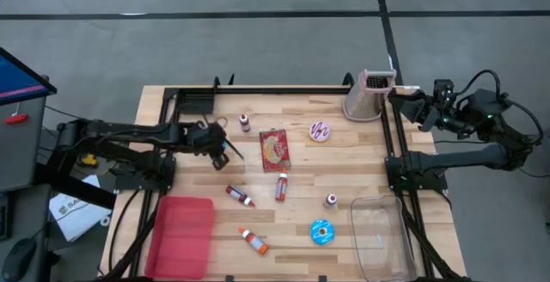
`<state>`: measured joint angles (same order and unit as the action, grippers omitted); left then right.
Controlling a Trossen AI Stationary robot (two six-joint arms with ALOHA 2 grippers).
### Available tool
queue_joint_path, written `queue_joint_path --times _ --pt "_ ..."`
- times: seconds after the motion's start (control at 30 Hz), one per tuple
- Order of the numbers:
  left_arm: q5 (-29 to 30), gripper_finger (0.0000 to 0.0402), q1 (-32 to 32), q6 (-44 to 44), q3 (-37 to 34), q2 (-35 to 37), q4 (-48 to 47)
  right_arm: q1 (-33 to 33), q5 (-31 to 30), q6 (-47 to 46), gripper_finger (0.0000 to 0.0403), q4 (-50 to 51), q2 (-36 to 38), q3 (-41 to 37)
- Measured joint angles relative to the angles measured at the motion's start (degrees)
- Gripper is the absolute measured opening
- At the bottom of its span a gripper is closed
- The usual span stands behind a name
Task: Pick & Place Food Item
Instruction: Put the top blue donut into the black bin
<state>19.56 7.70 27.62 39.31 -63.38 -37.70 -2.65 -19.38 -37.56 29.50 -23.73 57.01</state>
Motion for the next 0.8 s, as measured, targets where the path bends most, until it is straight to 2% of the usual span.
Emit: queue_joint_path --times 0.17,0.3,0.5,0.8 --pt "7.03 0.0114 3.22 13.83 0.00 1.66 1.15 0.00 -0.02 0.02 0.0179 0.00 0.00 0.00" --pt "7.40 0.0105 9.51 15.51 0.59 2.24 2.85 0.00 -0.17 0.00 0.0179 -0.18 0.02 0.00" --pt "3.47 0.0102 22.60 10.08 4.78 2.28 1.80 0.00 -0.19 0.00 0.0179 -2.33 0.02 0.00" --pt "-1.60 0.0102 40.57 -5.09 11.80 -0.28 -1.17 -0.02 -0.39 0.02 0.0179 -2.56 0.02 0.00"
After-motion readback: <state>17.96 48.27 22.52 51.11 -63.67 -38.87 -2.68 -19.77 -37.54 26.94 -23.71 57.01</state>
